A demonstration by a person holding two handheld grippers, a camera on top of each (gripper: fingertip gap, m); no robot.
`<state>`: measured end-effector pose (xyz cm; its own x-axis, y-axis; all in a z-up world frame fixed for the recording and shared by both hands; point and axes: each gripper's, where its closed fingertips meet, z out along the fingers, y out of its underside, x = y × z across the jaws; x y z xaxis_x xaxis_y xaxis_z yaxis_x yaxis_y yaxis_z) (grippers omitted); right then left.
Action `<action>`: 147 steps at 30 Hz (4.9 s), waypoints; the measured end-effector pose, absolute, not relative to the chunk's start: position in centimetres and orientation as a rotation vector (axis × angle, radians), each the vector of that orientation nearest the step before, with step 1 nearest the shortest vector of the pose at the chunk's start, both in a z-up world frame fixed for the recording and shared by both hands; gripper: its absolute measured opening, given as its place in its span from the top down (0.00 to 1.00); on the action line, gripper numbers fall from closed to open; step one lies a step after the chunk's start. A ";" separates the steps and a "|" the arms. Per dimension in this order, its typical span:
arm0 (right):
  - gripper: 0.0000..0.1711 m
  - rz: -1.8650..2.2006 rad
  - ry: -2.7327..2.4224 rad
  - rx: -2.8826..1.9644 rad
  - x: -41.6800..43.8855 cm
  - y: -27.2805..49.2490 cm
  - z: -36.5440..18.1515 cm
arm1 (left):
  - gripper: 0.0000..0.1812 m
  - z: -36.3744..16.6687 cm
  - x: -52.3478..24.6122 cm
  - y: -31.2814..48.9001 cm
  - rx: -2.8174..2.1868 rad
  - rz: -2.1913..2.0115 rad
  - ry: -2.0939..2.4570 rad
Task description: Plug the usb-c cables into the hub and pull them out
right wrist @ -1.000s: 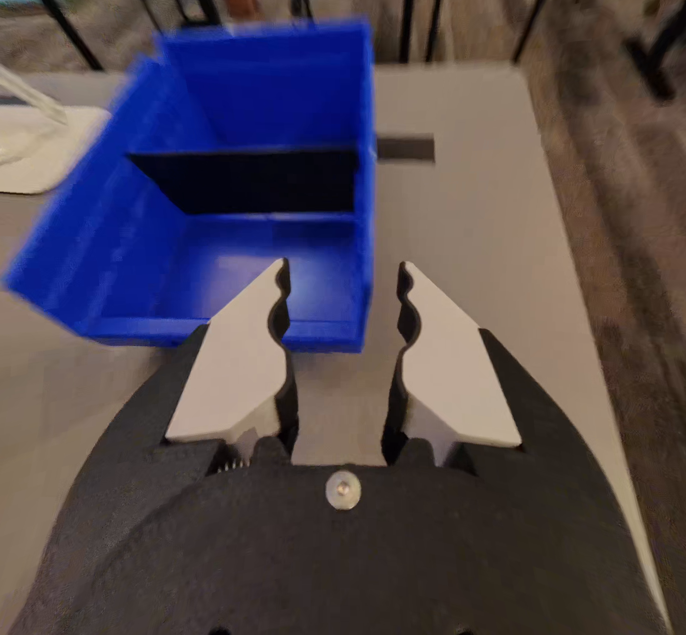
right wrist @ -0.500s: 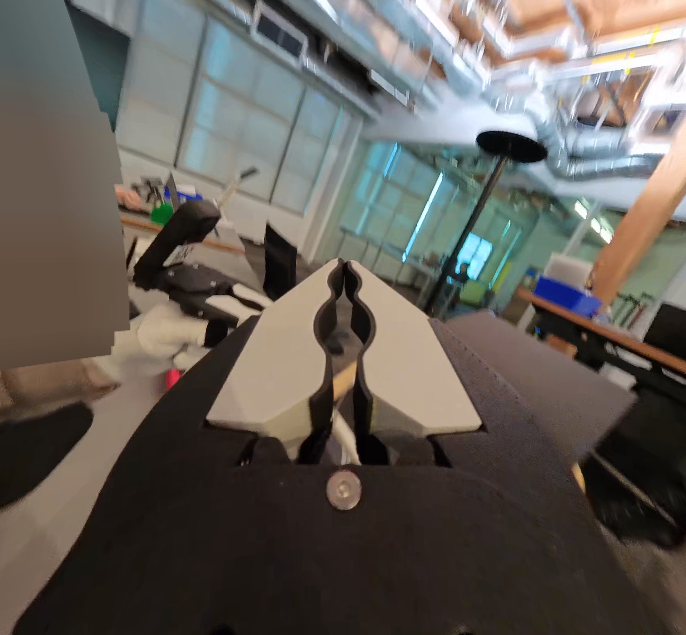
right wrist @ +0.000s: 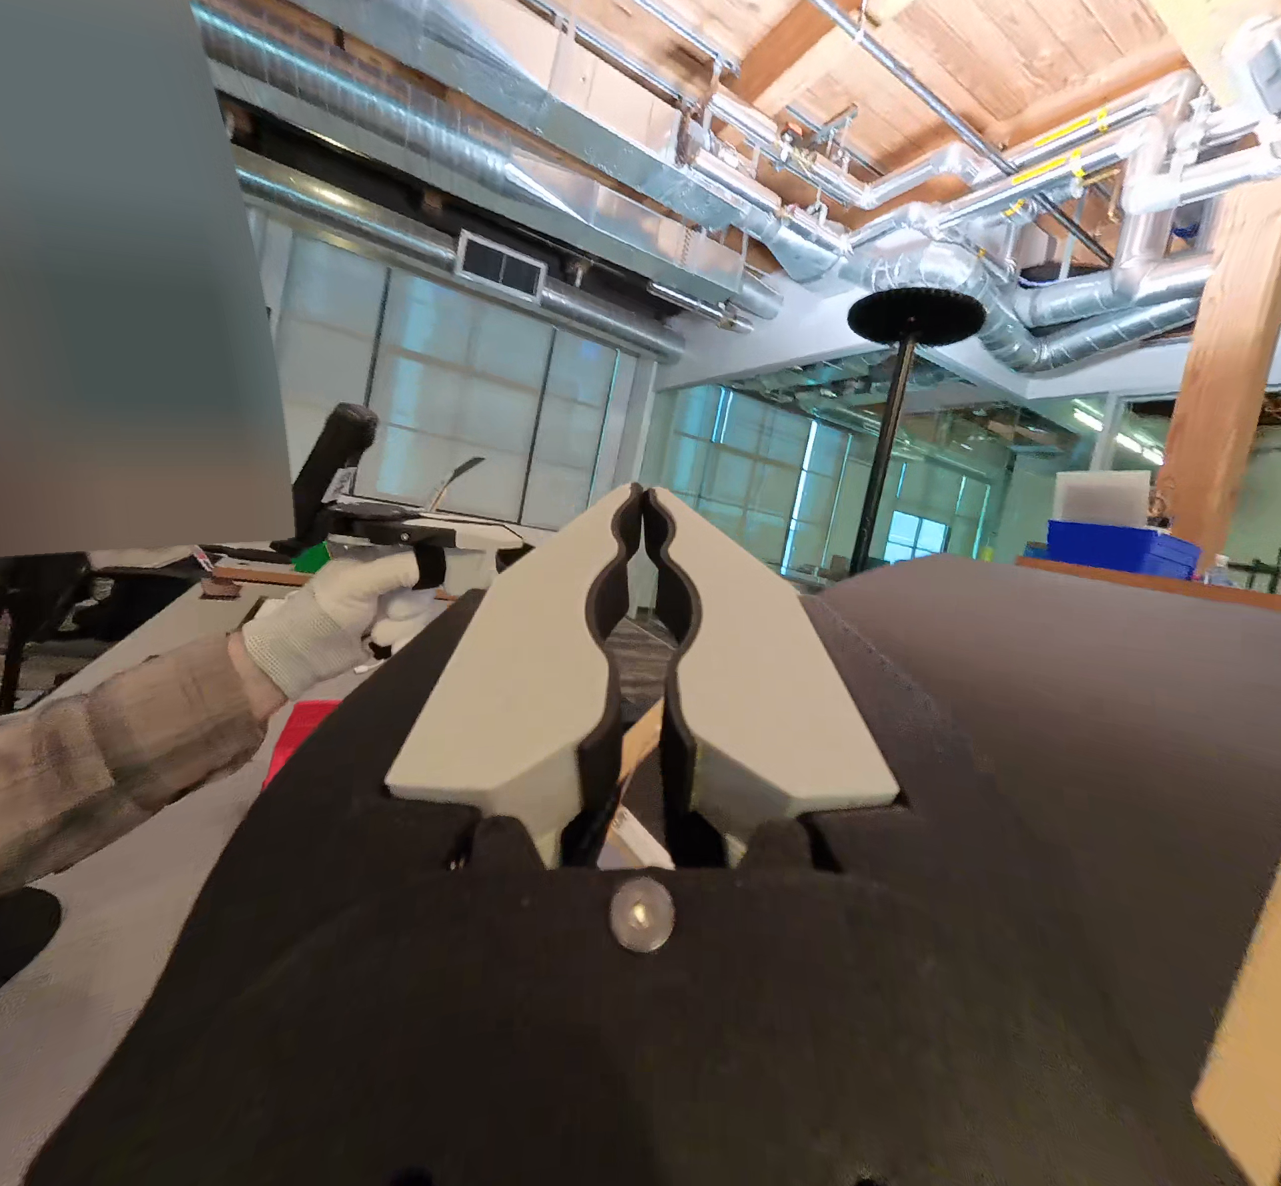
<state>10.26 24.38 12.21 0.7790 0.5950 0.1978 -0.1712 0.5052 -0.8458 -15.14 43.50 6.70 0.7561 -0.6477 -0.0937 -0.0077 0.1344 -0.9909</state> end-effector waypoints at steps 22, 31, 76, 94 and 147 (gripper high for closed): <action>0.96 0.422 -0.469 -1.185 11.8 25.1 5.9 | 0.79 -8.5 -26.2 48.8 -2.021 -0.379 0.463; 0.95 0.435 -0.418 -1.220 13.2 26.3 4.7 | 0.68 -19.2 -26.1 49.4 -2.566 -0.447 0.403; 0.80 0.628 -0.656 -1.303 5.8 27.1 2.7 | 0.95 -6.2 -21.5 52.8 -2.085 -0.811 0.564; 0.80 1.266 -0.919 -1.366 -12.4 26.5 -5.2 | 0.95 -0.4 -9.8 27.3 -1.580 -1.285 1.347; 0.96 1.305 -1.039 -1.598 -11.2 26.9 -11.5 | 0.71 -10.3 -17.0 28.1 -1.856 -0.909 0.914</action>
